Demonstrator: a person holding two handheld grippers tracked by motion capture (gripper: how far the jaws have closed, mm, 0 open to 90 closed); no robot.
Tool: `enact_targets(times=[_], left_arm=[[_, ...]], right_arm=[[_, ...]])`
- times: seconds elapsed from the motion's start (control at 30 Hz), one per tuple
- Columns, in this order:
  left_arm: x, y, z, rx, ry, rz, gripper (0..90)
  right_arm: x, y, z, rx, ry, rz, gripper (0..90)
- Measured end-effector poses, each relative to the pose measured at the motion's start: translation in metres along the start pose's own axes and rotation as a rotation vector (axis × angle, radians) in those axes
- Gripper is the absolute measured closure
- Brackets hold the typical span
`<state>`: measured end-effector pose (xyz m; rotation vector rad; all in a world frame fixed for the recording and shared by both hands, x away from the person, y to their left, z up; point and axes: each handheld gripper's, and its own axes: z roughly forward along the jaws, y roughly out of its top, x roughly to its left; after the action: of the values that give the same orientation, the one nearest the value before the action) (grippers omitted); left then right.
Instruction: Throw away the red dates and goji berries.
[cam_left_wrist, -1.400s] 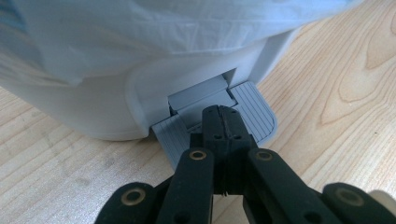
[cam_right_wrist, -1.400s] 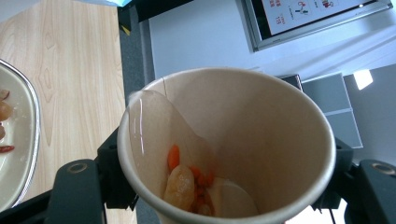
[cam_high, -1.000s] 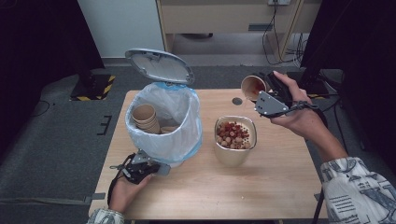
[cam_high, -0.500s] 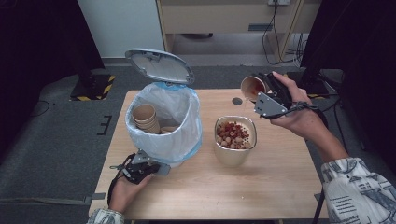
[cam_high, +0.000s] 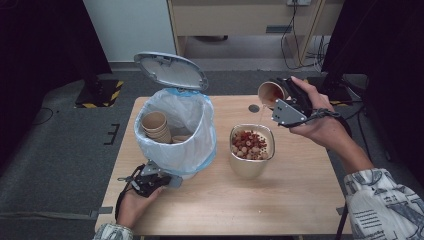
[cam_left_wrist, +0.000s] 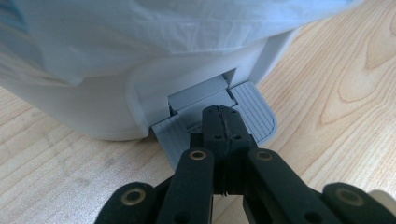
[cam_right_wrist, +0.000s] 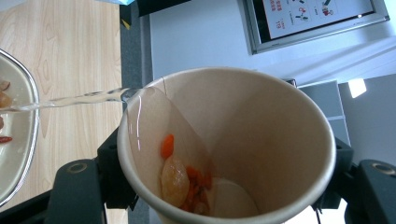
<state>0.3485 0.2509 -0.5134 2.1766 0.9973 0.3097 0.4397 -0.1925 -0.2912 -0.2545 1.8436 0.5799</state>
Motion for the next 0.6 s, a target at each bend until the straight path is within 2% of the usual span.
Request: enact_targets(times=[0.6], left_arm=[[0.0, 0.0, 0.0, 0.0, 0.0, 0.0, 90.0]], right_arm=[[-0.0022, 0.0019, -0.0008, 0.005, 0.002, -0.01, 27.9]])
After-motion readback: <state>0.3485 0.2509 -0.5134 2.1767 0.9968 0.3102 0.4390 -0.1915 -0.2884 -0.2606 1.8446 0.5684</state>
